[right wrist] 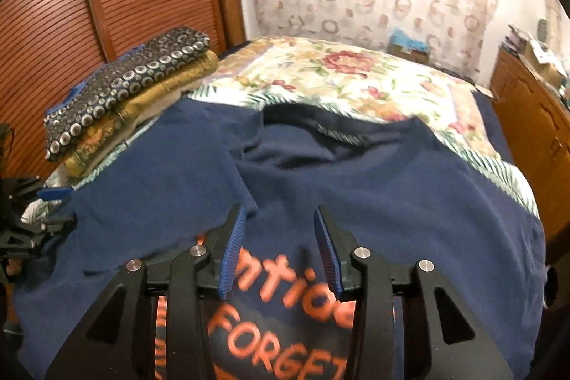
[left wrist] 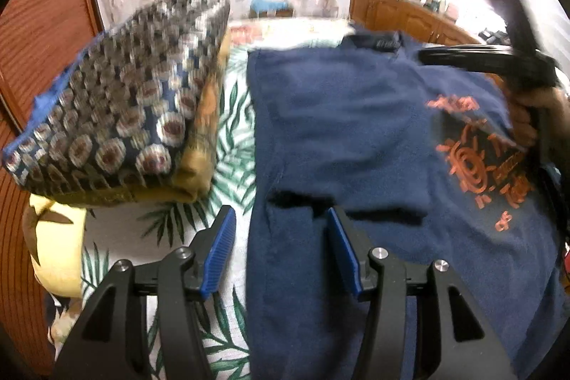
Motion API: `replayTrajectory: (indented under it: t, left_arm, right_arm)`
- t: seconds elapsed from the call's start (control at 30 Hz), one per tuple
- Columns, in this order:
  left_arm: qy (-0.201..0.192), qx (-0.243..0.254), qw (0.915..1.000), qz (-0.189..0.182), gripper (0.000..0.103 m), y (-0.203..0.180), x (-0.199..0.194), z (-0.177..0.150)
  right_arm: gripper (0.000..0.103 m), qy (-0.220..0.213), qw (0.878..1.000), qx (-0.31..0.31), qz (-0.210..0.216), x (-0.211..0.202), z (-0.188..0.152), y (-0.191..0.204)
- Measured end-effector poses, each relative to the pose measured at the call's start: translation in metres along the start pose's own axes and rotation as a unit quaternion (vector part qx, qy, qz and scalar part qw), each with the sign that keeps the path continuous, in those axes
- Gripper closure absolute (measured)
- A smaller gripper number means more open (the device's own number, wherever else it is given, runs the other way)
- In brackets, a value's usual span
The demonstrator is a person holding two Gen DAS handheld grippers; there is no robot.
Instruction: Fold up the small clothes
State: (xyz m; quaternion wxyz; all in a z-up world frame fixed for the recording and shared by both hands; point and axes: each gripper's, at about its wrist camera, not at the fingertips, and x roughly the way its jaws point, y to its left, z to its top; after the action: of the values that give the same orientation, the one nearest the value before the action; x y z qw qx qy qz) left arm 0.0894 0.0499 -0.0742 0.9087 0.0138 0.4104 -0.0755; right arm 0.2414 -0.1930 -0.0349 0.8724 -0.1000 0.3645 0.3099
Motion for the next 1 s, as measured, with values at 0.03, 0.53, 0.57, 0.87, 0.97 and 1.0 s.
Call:
replayTrajectory:
  t: [0.03,0.53,0.57,0.87,0.97,1.0]
  left_arm:
    - [-0.012,0.001,0.9999,-0.002,0.05,-0.002,-0.006,0.001]
    - [-0.063,-0.036,0.997,-0.025,0.05,0.013,-0.023,0.019]
    - [-0.062,-0.037,0.997,-0.026,0.05,0.013,-0.023,0.016]
    - [-0.058,-0.023,0.9979,-0.02,0.05,0.003,-0.023,0.014]
    - [-0.06,-0.016,0.9979,-0.021,0.05,-0.002,-0.026,0.013]
    - [-0.06,-0.015,0.9978,-0.026,0.05,-0.004,-0.026,0.012]
  right_arm:
    - [0.063,0.001,1.0,-0.003,0.003,0.006,0.007,0.001]
    - [0.101,0.061,0.997,-0.03,0.027,0.106,0.071,0.009]
    - [0.102,0.052,0.998,-0.036,0.027,0.104,0.075,0.01]
    - [0.103,-0.015,0.999,-0.033,-0.01,0.094,0.144,0.006]
    - [0.103,0.0,1.0,-0.023,-0.012,0.098,0.147,0.005]
    - [0.102,0.007,1.0,-0.018,-0.011,0.098,0.144,0.004]
